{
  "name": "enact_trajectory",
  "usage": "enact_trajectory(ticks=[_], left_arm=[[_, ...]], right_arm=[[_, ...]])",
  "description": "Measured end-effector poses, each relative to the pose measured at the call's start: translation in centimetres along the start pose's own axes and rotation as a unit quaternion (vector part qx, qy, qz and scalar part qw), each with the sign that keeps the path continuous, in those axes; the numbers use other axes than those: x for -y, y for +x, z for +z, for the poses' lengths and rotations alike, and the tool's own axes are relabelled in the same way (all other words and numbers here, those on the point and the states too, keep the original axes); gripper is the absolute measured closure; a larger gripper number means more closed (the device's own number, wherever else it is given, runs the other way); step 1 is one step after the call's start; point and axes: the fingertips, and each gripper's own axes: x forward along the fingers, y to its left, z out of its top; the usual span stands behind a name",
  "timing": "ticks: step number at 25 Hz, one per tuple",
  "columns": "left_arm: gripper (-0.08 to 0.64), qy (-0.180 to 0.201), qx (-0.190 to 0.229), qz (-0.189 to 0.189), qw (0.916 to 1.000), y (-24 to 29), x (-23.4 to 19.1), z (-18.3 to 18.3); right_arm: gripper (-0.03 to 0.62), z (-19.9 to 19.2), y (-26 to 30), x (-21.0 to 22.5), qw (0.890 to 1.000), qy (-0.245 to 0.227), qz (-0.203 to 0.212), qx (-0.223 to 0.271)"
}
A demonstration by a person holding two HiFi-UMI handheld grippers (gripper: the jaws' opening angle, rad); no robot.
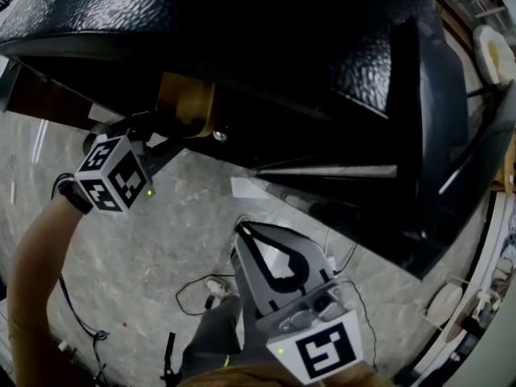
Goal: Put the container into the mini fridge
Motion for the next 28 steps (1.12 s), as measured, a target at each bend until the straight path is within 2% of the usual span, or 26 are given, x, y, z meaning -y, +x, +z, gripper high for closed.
enact_trajectory(ticks=[4, 16, 28], left_arm=[[0.545, 0.034, -0.028, -0.015, 0.9989, 0.7, -1.0, -0.4], [0.545, 0.051, -0.057, -0.021, 0.9969, 3.1, -3.3, -0.3], [0.545, 0.08, -0.066, -0.031, 0.9941, 4.8, -3.9, -0.2]], right_arm=[[0.59, 0.3, 0.5, 0.6, 1.0, 0.002, -0.001, -0.003], [0.591, -0.3, -0.7, 2.6, 1.0, 0.015, -0.023, -0.011], [0.589, -1.5, -1.3, 2.9, 0.999, 0.034, -0.019, -0.017]])
